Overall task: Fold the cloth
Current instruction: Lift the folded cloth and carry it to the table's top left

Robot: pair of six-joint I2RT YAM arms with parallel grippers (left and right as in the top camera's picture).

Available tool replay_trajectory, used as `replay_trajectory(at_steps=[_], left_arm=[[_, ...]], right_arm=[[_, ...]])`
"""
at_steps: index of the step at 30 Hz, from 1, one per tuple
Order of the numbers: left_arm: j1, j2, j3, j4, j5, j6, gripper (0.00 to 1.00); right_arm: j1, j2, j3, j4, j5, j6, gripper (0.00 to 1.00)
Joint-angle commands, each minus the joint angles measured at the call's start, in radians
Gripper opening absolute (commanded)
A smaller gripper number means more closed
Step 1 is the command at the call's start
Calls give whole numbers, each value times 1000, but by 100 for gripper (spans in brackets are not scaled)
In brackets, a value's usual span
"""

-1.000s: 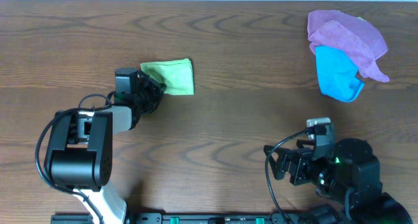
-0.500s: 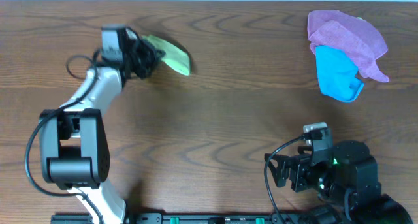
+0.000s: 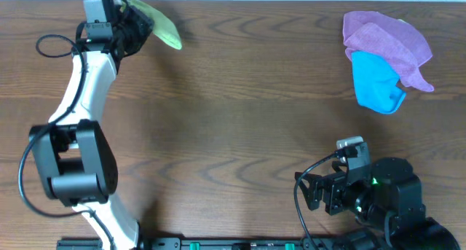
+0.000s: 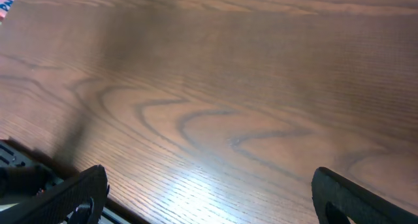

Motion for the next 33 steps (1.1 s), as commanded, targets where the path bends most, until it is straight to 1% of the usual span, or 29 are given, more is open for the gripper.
replay_trajectory(at_steps=[1, 13, 22, 25, 33], left_arm=[[18, 79, 26, 35, 6, -19, 6], [40, 243, 195, 57, 2, -24, 6], [60, 293, 206, 41, 0, -23, 6], [71, 293, 206, 30, -13, 6, 6], [113, 293, 206, -68, -53, 61, 6]], right_arm=[[-9, -8, -5, 2, 0, -16, 99], [-9, -8, -5, 2, 3, -16, 99], [-9, -8, -5, 2, 3, -16, 99], [-9, -8, -5, 2, 3, -16, 99], [-9, -8, -5, 2, 3, -16, 99]])
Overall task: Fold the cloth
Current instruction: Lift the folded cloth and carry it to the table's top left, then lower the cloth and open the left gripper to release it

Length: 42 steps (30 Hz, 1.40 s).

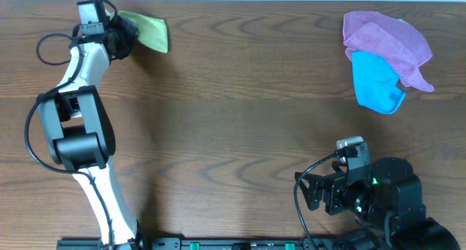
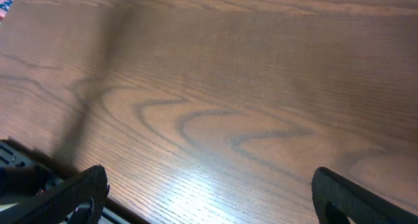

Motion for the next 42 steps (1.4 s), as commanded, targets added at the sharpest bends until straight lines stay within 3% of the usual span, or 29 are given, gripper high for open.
replay_trajectory(at_steps=[1, 6, 14, 30, 42], left_arm=[[21, 8, 21, -19, -26, 58, 6], [30, 8, 21, -50, -26, 80, 10], [36, 8, 21, -82, -26, 116, 52], [79, -3, 21, -107, 55, 153, 96], [76, -157, 21, -231, 89, 245, 95]], right_arm=[[-9, -8, -5, 2, 3, -16, 99], [-9, -8, -5, 1, 3, -16, 99], [-9, -8, -5, 2, 3, -16, 99], [-9, -8, -5, 1, 3, -16, 99], [-9, -8, -5, 1, 3, -16, 99]])
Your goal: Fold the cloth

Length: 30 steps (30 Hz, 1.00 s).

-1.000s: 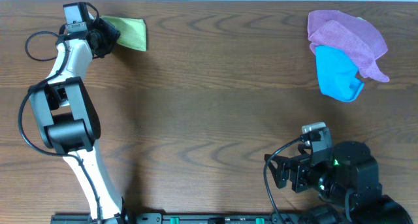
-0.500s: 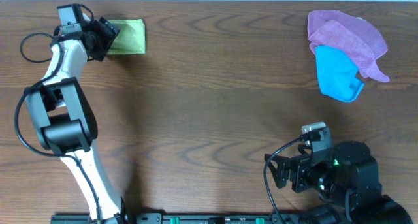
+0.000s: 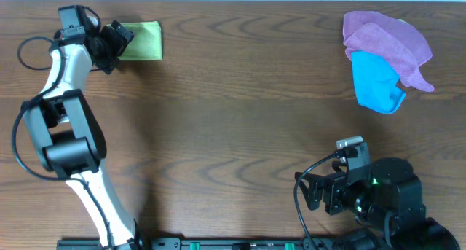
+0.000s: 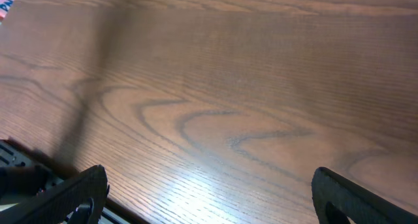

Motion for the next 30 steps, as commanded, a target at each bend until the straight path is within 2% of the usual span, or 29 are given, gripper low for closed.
replay_trajectory(at_steps=[1, 9, 15, 22, 30], left_arm=[[0, -118, 21, -25, 12, 38, 95], [-11, -283, 21, -51, 103, 37, 96], [-6, -392, 21, -43, 46, 37, 95], [19, -500, 21, -238, 2, 76, 95], [20, -673, 21, -398, -106, 218, 95]], right_arm=[[-9, -8, -5, 1, 3, -16, 99], [-9, -8, -5, 2, 3, -16, 99], [-9, -8, -5, 1, 3, -16, 99], [-9, -8, -5, 1, 3, -16, 99], [-9, -8, -5, 1, 3, -16, 99]])
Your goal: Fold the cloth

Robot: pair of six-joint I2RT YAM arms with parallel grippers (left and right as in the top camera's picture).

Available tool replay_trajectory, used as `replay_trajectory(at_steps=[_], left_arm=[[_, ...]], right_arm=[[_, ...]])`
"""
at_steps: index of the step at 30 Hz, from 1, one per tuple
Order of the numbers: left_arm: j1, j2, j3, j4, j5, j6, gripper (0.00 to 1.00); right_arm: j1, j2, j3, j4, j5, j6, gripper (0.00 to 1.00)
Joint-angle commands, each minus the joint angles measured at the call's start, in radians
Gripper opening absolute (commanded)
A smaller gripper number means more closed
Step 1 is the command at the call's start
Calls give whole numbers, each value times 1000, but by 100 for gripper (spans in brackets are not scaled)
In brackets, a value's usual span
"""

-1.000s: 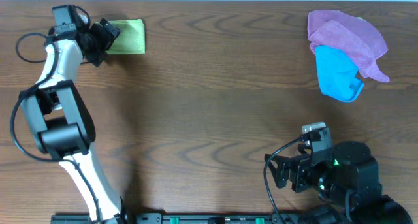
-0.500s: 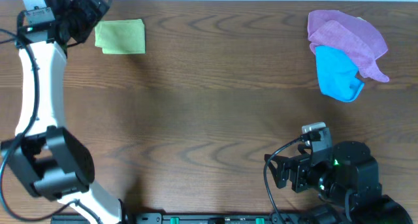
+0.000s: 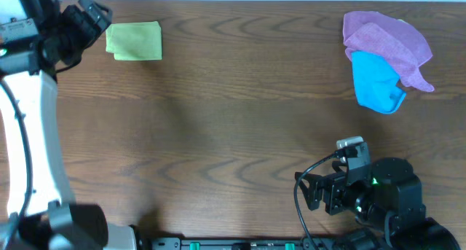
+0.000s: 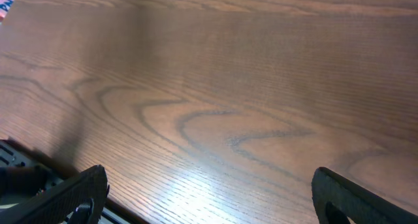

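The green cloth (image 3: 135,41) lies flat as a small folded rectangle at the far left of the table in the overhead view. My left gripper (image 3: 93,17) is off its left edge, apart from it, with its jaws looking open and nothing in them. At the near right edge my right gripper (image 3: 309,192) rests low over bare wood. In the right wrist view the right gripper (image 4: 209,178) has its fingers (image 4: 85,188) spread wide with nothing between them.
A purple cloth (image 3: 386,38) lies crumpled at the far right with a blue cloth (image 3: 375,86) partly under its near edge. The brown wooden table (image 3: 233,133) spans the view. Cables and the right arm's base sit at the near right edge.
My left gripper was at the green cloth's left edge; now it is further left and apart from the cloth. The cloth stays flat in place. The right arm has not moved.
My left gripper first held the green cloth bunched up at the far left. Then the cloth hung from it, partly spread. Then the cloth lay flat as a rectangle with the gripper at its edge. Now the gripper is off it. The right arm stayed still.
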Motion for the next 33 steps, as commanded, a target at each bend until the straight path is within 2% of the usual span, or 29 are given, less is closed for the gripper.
replay_trajectory(at_steps=[1, 9, 15, 25, 33], left_arm=[[4, -100, 21, -52, -90, 104, 95], [4, -259, 2, -139, -125, 306, 95], [0, -382, -105, -132, -146, 357, 95], [-53, -783, -580, 78, -147, 414, 95], [-104, -1149, -896, 111, -150, 483, 95]], right_arm=[[-9, -8, -5, 2, 3, -16, 99], [-9, -8, -5, 1, 3, -16, 99], [-9, -8, -5, 1, 3, -16, 99], [-9, -8, -5, 2, 3, -16, 99], [-9, -8, -5, 1, 3, -16, 99]])
